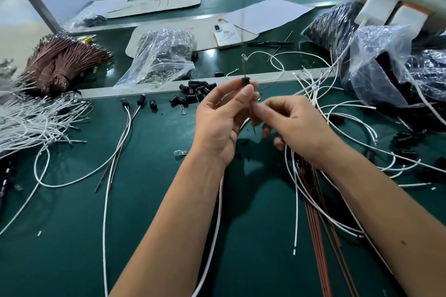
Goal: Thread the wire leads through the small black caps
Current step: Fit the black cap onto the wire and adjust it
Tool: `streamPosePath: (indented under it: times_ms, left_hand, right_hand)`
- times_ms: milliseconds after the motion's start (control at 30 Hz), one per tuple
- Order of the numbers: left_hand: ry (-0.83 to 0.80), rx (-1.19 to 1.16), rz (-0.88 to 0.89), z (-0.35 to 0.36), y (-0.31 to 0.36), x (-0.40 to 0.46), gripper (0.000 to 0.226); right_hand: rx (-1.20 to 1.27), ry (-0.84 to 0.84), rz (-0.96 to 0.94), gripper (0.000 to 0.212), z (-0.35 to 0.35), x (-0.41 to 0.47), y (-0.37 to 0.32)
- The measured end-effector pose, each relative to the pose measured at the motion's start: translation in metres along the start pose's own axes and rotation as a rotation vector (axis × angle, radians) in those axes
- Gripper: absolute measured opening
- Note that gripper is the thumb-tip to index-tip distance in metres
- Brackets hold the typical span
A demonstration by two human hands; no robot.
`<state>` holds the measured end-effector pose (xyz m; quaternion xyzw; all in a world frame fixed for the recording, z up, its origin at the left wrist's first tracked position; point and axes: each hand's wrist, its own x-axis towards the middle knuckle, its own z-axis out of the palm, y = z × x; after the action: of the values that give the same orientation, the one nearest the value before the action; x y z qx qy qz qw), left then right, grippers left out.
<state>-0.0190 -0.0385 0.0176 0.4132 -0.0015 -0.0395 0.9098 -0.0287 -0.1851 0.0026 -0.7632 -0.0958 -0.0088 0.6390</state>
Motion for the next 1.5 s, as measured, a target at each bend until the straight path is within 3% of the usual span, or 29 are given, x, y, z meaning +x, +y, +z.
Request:
streamPosePath:
  times_ms: [267,367,433,500,567,600,700,733,833,967,1100,1267,1367,1400,1500]
  left_hand:
    - [0.065,0.050,-0.079,0.004,-0.004,-0.001,0.018]
    - [0.114,0.008,-0.121,-0.002,0.004,0.003,0.013]
    - [0.123,-0.046,-0.121,-0.006,0.010,0.005,0.022]
    - [0.131,-0.075,-0.123,-0.008,0.013,0.006,0.031]
    - [0.132,-0.089,-0.148,-0.008,0.014,0.006,0.027]
    - [0.131,-0.091,-0.162,-0.008,0.014,0.006,0.020]
    - [0.130,-0.089,-0.181,-0.008,0.014,0.007,0.009]
    - [0.131,-0.082,-0.183,-0.007,0.013,0.008,0.010]
    - [0.116,-0.049,-0.192,-0.005,0.007,0.008,0.013]
    - [0.089,-0.003,-0.224,-0.003,0.002,0.007,0.018]
    - [0.036,0.064,-0.257,-0.001,0.000,0.005,0.023]
    - [0.050,0.108,-0.238,0.000,-0.002,0.005,0.022]
    - [0.048,0.113,-0.226,0.000,-0.003,0.006,0.022]
    - [0.046,0.110,-0.223,0.000,-0.004,0.006,0.022]
    - [0.042,0.098,-0.219,0.000,-0.004,0.006,0.021]
  right_hand:
    - [0.091,-0.033,0.069,0.023,0.005,-0.004,0.001]
    - [-0.035,-0.289,0.097,0.020,-0.002,-0.006,-0.003]
    - [-0.093,-0.513,0.138,0.020,-0.006,-0.010,-0.007]
    - [-0.094,-0.622,0.170,0.024,-0.007,-0.013,-0.010]
    - [-0.098,-0.520,0.157,0.033,-0.007,-0.013,-0.016]
    - [-0.152,-0.361,0.115,0.041,-0.009,-0.010,-0.016]
    - [-0.691,0.251,-0.051,0.058,-0.031,0.000,-0.011]
    - [-0.840,0.333,-0.014,0.062,-0.039,0.000,-0.011]
    - [-1.048,0.248,0.215,0.073,-0.036,-0.002,-0.012]
    - [-1.251,0.194,0.223,0.041,-0.016,-0.005,-0.013]
    - [-1.216,0.173,0.280,0.018,-0.014,-0.006,-0.018]
    - [-1.197,0.162,0.287,0.023,-0.021,-0.006,-0.016]
    - [-1.226,0.140,0.278,0.058,-0.019,-0.004,-0.011]
    - [-1.225,0.142,0.272,0.060,-0.018,-0.003,-0.010]
    - [-1.140,0.169,0.257,0.030,-0.019,-0.002,-0.008]
